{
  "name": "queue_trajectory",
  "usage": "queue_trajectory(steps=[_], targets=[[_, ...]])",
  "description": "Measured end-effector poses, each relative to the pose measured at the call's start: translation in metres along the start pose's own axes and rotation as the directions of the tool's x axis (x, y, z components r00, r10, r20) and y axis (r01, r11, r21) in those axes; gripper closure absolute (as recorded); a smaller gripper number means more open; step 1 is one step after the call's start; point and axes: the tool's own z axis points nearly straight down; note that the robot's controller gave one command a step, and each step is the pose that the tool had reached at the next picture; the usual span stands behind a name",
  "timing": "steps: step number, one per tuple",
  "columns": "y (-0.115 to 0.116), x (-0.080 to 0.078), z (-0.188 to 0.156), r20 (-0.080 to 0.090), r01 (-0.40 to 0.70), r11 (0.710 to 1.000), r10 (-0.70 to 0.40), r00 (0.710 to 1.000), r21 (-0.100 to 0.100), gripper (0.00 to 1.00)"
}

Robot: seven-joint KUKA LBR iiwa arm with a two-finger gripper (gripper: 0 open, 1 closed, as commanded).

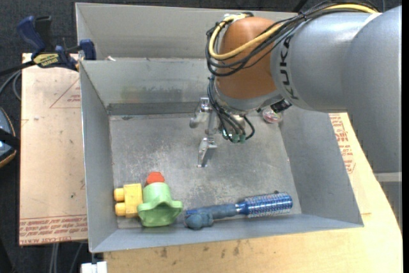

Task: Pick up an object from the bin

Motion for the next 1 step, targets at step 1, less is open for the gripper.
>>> queue_trajectory(steps=[1], targets=[[0.0727,0.0749,0.0519,0.023,0.159,0.987,-0.159,0.987,0.004,0.00]])
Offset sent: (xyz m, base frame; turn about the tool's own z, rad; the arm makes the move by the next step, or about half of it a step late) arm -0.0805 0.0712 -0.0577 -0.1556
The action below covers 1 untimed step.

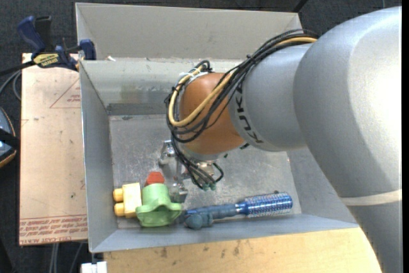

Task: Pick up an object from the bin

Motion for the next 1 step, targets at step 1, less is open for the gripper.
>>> queue_trajectory(steps=[1], targets=[[0.0692,0.0159,-0.0261,-0.011,0.126,0.992,-0.126,0.992,-0.001,0.00]])
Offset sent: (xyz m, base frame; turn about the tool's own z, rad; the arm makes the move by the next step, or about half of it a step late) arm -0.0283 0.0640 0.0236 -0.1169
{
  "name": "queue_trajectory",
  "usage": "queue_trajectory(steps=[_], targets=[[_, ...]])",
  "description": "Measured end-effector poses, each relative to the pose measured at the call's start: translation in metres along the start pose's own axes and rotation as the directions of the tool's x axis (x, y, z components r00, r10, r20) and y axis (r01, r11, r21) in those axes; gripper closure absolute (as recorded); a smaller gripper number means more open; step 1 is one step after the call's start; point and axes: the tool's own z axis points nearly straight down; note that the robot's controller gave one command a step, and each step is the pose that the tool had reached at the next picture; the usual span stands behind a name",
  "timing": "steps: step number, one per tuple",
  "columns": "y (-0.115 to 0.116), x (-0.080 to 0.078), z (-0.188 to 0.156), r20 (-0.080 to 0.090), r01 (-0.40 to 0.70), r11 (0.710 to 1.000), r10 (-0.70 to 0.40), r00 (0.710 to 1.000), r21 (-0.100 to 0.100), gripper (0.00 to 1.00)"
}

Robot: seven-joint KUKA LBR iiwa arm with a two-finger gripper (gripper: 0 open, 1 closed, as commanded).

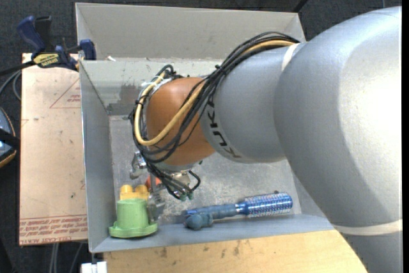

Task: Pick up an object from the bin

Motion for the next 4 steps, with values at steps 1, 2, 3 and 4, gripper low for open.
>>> queue_trajectory(steps=[1,2,3,4], targets=[[0.016,-0.005,0.000,-0.006,0.109,0.994,-0.108,0.994,0.022,0.00],[0.023,0.002,0.025,0.006,0.389,0.921,-0.389,0.921,0.018,0.00],[0.026,-0.004,0.025,0.009,0.610,0.792,-0.611,0.792,0.014,0.00],[0.028,-0.004,0.024,0.010,0.616,0.788,-0.616,0.788,0.013,1.00]])
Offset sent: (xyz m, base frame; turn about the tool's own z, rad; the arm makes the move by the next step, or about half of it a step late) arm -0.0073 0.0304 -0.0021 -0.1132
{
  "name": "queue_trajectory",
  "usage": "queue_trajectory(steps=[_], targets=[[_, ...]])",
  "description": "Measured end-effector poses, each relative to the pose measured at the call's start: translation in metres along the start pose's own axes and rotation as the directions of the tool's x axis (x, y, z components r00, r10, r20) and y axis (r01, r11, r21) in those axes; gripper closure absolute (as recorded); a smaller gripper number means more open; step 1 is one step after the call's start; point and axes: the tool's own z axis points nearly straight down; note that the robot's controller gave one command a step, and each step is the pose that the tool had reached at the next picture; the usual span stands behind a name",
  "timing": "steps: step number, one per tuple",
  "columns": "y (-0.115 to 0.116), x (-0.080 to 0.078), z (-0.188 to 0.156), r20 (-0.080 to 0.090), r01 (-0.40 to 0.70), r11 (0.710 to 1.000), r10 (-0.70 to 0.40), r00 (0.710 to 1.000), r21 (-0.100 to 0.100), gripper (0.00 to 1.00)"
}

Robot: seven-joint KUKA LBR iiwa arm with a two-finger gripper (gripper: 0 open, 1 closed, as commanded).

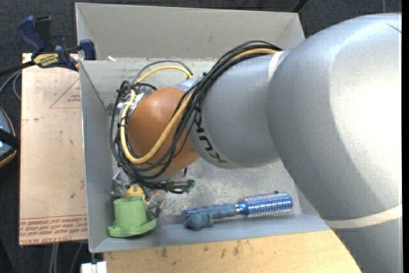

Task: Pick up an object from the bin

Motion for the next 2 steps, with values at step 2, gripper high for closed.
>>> queue_trajectory(steps=[2], targets=[[-0.003,-0.004,-0.090,-0.002,-0.009,1.000,0.009,1.000,-0.013,1.00]])
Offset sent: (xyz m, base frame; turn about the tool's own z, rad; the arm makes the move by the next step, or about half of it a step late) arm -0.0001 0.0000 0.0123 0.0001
